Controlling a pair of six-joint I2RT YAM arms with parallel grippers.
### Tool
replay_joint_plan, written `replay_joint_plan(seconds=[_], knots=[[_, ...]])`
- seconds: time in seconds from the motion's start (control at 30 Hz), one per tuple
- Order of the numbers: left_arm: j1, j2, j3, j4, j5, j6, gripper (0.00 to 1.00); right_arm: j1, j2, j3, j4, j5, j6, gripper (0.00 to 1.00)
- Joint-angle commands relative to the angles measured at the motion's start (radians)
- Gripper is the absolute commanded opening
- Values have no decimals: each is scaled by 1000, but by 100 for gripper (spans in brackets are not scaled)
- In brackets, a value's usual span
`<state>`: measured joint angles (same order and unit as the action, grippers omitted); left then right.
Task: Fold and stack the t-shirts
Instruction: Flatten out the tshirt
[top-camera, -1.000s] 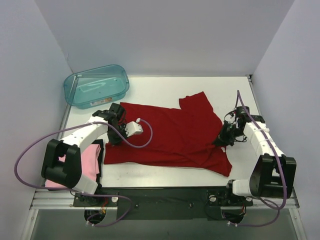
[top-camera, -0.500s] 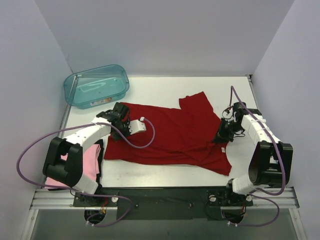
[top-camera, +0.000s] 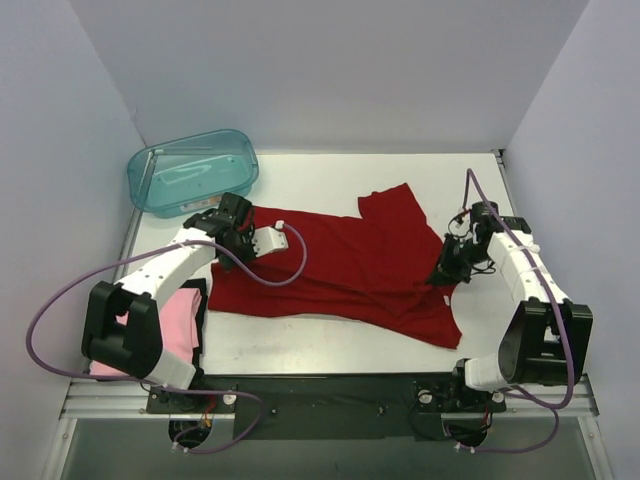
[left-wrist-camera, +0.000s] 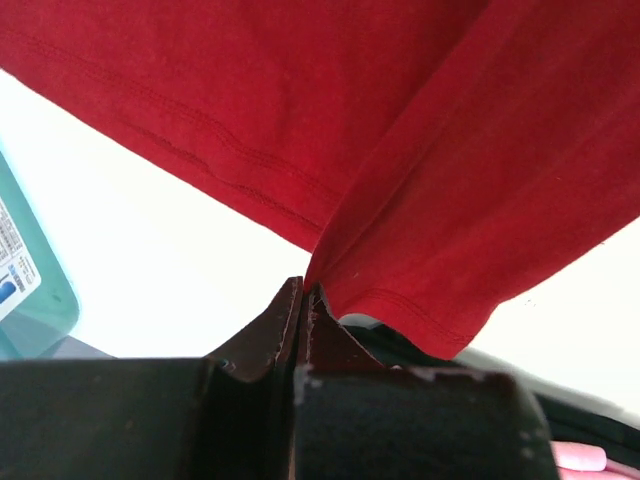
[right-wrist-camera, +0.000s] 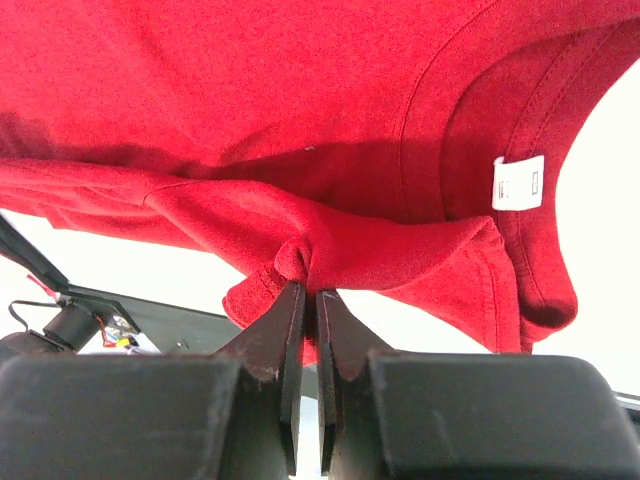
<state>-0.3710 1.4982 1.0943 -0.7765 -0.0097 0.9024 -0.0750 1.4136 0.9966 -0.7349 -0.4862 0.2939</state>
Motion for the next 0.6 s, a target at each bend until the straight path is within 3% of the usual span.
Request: replay_joint_plan(seconds=[0.0,0.1,0.17,0.23,0.3,0.33,0.37,0.4,0.43,0.47,0.5,0.57], knots=[[32,-42,80,23,-79,-34,0,0,-99,84,-87,-9,1,0],[50,-24,162,119,-117,19,0,-55,-71,227,-97,-25,-6,0],[53,28,260,269,-197,67,0,-94,106,480,-113,-38,17,0],[58,141,456,373,-254,70,0,-120,267,898,-135,-64,65,0],[64,259,849,390,-297,35,0,-147,425,1355,-146,-93,137,0],[75,293,969,382,-300,5,0,-179,477,1630,-136,-121,224,0],[79,357,1162,366,-296,-9,0,-222,517,1756,-67,-156,267,0],[87,388,1235,343,-289,-26,0,-244,507,1742,85,-184,371,0],[90,420,1353,335,-273,-31,0,-282,440,1585,170,-218,411,0],[90,427,1381,341,-265,-19,0,-298,379,1488,369,-229,477,0],[90,425,1395,351,-262,-7,0,-318,269,1312,453,-226,488,0],[90,399,1359,394,-259,27,0,-336,191,1258,483,-236,450,0]])
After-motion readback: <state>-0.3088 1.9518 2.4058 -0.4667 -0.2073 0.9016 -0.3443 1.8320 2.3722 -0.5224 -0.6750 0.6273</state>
